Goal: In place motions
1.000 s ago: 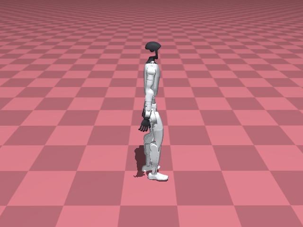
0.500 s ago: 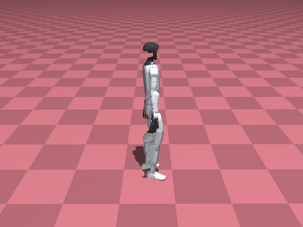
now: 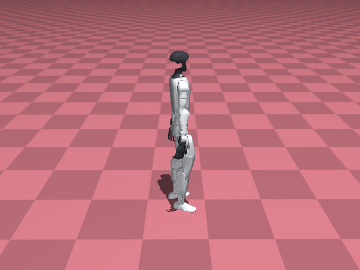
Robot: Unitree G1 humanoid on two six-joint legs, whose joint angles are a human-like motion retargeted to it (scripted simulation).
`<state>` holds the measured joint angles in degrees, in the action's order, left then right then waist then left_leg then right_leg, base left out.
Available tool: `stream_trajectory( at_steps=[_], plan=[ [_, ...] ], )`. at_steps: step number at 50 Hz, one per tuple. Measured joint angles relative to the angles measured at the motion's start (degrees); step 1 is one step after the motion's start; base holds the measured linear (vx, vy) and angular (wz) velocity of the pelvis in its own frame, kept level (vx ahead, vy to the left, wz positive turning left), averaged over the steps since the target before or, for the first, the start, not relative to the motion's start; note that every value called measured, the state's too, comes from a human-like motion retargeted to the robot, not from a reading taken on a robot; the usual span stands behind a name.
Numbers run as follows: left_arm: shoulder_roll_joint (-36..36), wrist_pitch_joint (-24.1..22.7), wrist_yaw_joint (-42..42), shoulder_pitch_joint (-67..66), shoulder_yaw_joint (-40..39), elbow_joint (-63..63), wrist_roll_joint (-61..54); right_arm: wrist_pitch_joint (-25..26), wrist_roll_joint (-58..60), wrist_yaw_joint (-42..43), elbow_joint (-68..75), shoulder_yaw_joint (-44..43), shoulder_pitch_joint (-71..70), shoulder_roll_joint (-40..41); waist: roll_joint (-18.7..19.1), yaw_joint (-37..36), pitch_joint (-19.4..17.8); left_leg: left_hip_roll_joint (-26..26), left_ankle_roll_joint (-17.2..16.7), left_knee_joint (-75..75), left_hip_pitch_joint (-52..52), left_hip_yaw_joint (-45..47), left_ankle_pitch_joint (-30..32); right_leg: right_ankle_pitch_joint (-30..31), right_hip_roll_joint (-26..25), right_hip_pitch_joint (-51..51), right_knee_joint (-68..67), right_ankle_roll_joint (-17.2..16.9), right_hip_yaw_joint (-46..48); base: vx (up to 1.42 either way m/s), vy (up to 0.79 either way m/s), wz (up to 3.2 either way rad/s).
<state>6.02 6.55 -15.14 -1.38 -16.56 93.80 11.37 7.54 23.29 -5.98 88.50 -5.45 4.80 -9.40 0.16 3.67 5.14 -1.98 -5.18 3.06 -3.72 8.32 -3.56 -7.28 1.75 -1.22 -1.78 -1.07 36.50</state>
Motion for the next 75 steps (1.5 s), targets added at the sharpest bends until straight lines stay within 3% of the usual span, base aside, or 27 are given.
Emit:
stream_trajectory(
  at_steps=[21,32,38,43,45,50,57,62,68,75],
  plan=[
    [0.20,-0.51,-0.30,0.96,0.53,-1.60,0.17,-0.08,0.38,-0.48,-0.91,-0.26,-0.14,0.01,-0.89,0.78,-0.93,-1.52,-1.12,1.99,-1.81,-0.19,-0.73,1.09,-1.04,-0.61,0.35,1.13,-0.23,-0.03,-0.06,0.03],
    [-0.61,-1.51,0.37,0.82,1.53,-1.35,1.79,0.19,0.38,-0.58,-0.96,-1.64,-0.74,-0.70,-2.04,0.82,-1.37,0.44,2.80,12.31,-6.09,-3.34,-3.58,1.91,1.70,-1.76,0.10,0.71,-3.02,0.00,0.01,-0.06],
    [-0.39,-1.45,1.22,-0.06,0.24,0.47,1.15,-0.05,0.36,-0.89,-1.82,-1.64,-0.99,-0.83,-2.67,-0.90,-1.73,3.00,4.82,14.90,-7.40,-11.47,-1.62,3.27,3.20,-2.40,-0.27,0.10,-6.51,0.04,0.07,-0.65],
    [0.49,-1.31,1.82,-0.97,-0.94,0.89,1.09,-0.26,0.42,-1.14,-1.70,-0.87,-0.79,-0.60,-3.63,-6.07,-2.80,4.99,2.26,10.20,-4.24,-22.44,-0.42,4.81,3.36,-2.95,-0.85,0.05,-11.77,0.09,0.10,-1.37],
    [0.78,-1.31,1.86,-1.25,-1.29,0.88,1.03,-0.25,1.02,-1.13,-1.55,-1.05,-0.89,-0.61,-3.41,-7.27,-2.88,3.95,1.21,8.08,-2.50,-20.66,-0.90,5.24,2.93,-3.35,-1.10,-0.06,-13.88,0.09,0.14,-0.99],
    [1.11,-0.97,1.85,-1.18,-1.18,2.18,0.10,-0.52,1.45,-1.04,-1.81,-1.75,-0.78,-1.12,-1.87,-3.58,-1.20,3.16,4.20,4.90,-0.80,-15.11,-2.42,5.58,3.06,-4.55,-1.74,-0.69,-14.34,0.08,0.19,-0.21],
    [2.52,-0.72,1.38,2.69,2.89,1.91,2.02,-1.05,0.61,-1.02,-1.53,-1.61,-1.02,-1.73,-0.72,-1.98,-1.81,2.66,3.57,1.52,0.85,-9.76,-1.01,6.18,3.76,-8.52,-5.85,-1.19,-18.88,0.05,0.18,-0.57],
    [3.67,-0.67,0.61,5.66,6.66,0.54,3.44,-1.23,4.13,0.44,-2.02,0.15,-1.66,-2.00,-0.48,-1.08,-2.90,2.28,2.98,-0.30,1.42,-3.47,-0.02,6.76,1.49,-13.26,-9.87,3.01,-23.98,-0.05,0.07,-1.15],
    [4.44,-0.93,0.45,7.26,10.25,-0.16,4.88,-1.31,6.69,0.80,-2.58,0.65,-1.87,-1.99,0.66,-0.40,-3.34,0.68,3.04,-2.46,2.71,8.08,-0.30,2.07,4.80,-16.04,-11.31,8.85,-10.69,-0.13,-0.08,-1.77],
    [3.75,-1.74,1.54,6.16,11.23,0.30,4.47,-1.22,5.51,0.03,-3.10,-0.57,-2.89,-2.64,1.27,-2.44,-4.08,-0.72,5.97,-2.03,4.26,21.53,-5.58,-4.90,9.06,-16.12,-11.37,8.83,9.50,-0.21,-0.24,-2.92]
  ],
)
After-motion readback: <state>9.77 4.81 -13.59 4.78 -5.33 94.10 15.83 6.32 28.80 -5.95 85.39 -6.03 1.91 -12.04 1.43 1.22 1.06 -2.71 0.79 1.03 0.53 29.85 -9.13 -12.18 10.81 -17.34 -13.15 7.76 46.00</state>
